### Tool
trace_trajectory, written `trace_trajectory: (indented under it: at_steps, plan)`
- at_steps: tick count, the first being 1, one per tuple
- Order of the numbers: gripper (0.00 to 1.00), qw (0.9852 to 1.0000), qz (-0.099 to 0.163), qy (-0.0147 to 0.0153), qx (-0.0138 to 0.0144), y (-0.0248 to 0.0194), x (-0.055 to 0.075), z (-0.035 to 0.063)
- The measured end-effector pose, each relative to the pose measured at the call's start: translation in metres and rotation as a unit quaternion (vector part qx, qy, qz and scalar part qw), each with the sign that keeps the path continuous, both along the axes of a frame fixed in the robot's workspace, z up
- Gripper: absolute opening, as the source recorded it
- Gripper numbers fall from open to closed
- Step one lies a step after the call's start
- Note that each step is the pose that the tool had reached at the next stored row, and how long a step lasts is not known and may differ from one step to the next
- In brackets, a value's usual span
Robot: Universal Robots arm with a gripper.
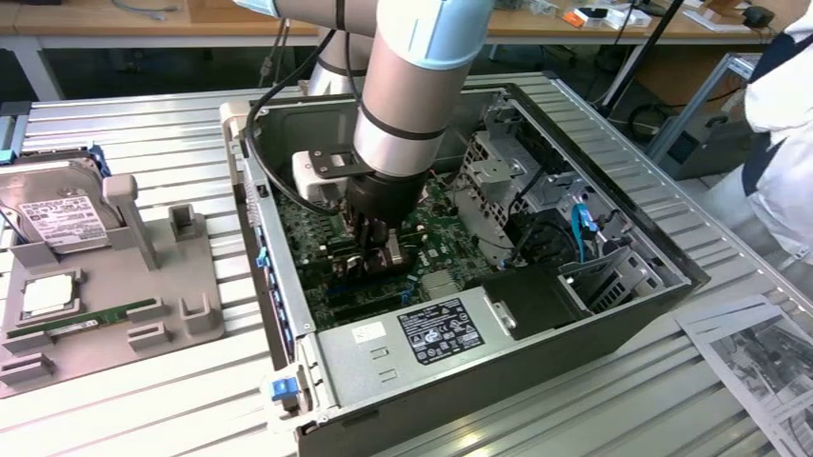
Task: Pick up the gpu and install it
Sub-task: 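Insert the gpu into the slot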
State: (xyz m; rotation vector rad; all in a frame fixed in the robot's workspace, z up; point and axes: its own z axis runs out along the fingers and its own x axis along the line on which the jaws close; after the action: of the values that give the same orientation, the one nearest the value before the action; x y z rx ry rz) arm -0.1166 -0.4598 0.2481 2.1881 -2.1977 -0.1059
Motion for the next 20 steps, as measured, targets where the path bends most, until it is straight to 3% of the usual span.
trace_trajectory:
  at_steps: [20]
  plan:
    - [0.27,1.0,0.0,-0.0001,0.0002,0.0,0.0,-0.0025]
